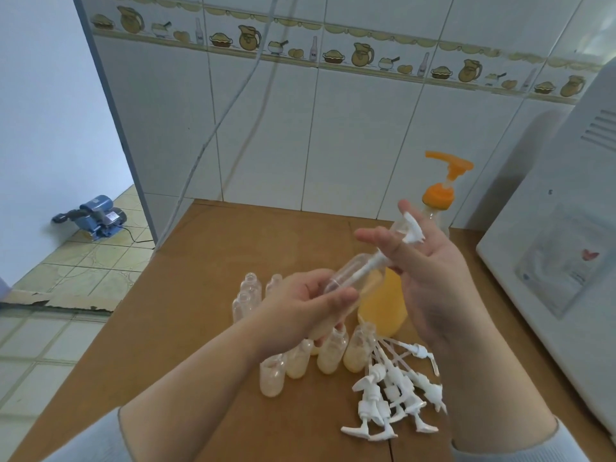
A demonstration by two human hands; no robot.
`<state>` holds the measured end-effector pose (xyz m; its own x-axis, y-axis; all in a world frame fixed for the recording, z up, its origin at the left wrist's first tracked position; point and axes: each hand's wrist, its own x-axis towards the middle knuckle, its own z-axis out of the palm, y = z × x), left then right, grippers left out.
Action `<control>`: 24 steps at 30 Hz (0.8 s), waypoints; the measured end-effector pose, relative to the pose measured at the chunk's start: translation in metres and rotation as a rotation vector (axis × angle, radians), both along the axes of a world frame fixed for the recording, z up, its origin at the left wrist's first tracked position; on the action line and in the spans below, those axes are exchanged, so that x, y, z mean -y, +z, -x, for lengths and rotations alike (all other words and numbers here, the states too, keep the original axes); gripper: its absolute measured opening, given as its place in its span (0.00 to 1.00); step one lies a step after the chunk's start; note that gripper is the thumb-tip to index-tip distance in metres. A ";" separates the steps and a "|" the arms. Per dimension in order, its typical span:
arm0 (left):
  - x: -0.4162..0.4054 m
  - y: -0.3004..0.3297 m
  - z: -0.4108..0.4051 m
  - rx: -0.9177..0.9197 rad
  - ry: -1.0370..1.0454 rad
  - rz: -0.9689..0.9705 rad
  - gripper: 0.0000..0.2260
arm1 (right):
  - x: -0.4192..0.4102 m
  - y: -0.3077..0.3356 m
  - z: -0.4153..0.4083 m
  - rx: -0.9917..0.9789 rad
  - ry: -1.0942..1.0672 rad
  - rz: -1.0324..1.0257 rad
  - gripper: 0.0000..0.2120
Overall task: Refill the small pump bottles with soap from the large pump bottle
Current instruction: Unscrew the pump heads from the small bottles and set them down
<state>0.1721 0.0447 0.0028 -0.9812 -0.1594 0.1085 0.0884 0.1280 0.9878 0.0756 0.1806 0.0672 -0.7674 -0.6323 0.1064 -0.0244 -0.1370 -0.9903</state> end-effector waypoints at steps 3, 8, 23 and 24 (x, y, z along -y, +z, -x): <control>0.005 0.001 0.000 -0.069 0.072 -0.073 0.14 | -0.004 -0.004 0.006 -0.003 -0.087 -0.024 0.39; 0.006 -0.002 0.005 0.032 0.123 0.334 0.22 | -0.005 -0.009 -0.001 -0.005 -0.062 -0.042 0.34; 0.038 -0.003 0.024 0.053 0.444 0.349 0.15 | -0.077 -0.053 0.026 0.040 -0.581 0.227 0.09; 0.039 -0.003 0.025 0.048 0.455 0.297 0.16 | -0.082 -0.065 0.026 0.059 -0.599 0.158 0.07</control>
<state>0.1468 0.0057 0.0002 -0.8254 -0.5382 0.1702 -0.0856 0.4173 0.9047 0.0492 0.2625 0.0021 -0.9914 -0.0701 0.1106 -0.0887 -0.2614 -0.9611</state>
